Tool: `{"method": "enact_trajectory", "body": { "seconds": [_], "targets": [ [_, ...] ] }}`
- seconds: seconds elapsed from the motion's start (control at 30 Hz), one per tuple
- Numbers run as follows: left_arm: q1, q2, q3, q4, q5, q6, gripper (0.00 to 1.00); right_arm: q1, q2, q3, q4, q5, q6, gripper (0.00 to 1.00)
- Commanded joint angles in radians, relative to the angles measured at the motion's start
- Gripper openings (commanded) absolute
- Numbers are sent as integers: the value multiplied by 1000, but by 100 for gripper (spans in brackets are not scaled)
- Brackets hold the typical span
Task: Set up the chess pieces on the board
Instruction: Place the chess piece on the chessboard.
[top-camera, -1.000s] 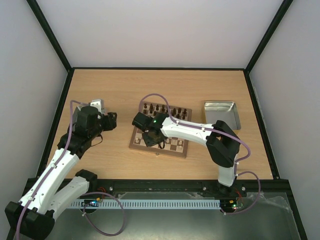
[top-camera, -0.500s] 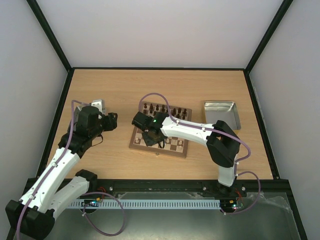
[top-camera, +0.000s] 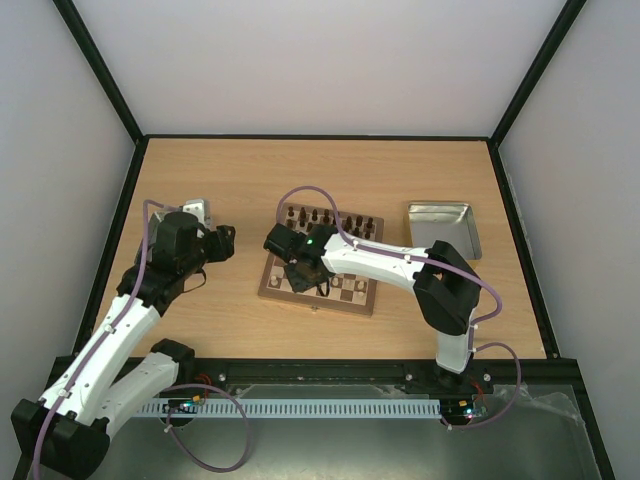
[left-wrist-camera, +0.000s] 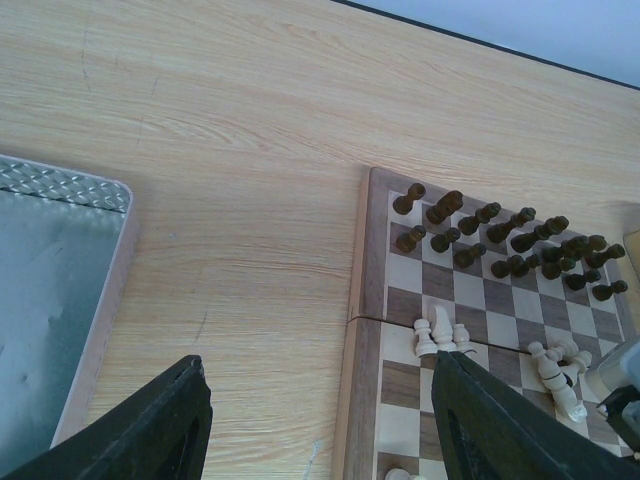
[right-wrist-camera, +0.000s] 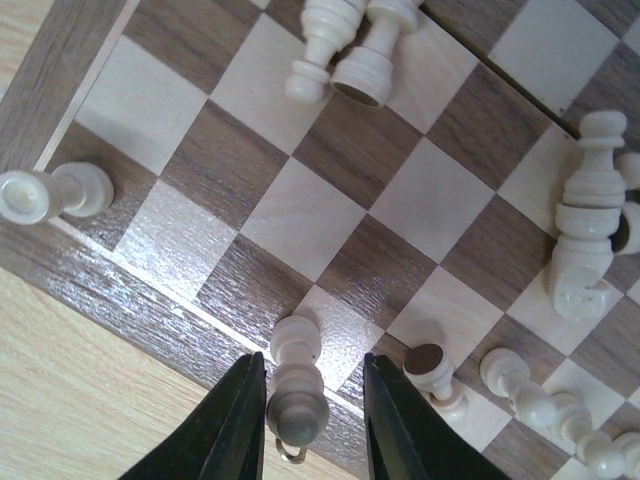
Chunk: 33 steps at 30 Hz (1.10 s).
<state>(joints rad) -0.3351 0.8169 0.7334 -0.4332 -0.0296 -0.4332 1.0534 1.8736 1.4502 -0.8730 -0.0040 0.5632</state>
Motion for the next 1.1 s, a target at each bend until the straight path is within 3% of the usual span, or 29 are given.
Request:
{"method": "enact_trajectory", "body": {
  "seconds": [0.0, 0.23, 0.57, 1.07],
  "targets": [
    [3, 0, -10, 3, 2, 10, 62, 5, -16, -1, -24, -4, 0, 29],
    [3, -3, -10, 3, 0, 10, 62, 9, -17, -17, -9, -33, -2, 27],
    [4, -2, -11, 4, 0, 8, 62, 18, -22, -22, -21, 2, 12, 8],
    [4, 0, -12, 4, 1, 8, 62, 18, -34, -31, -45, 10, 17, 9]
  ]
}}
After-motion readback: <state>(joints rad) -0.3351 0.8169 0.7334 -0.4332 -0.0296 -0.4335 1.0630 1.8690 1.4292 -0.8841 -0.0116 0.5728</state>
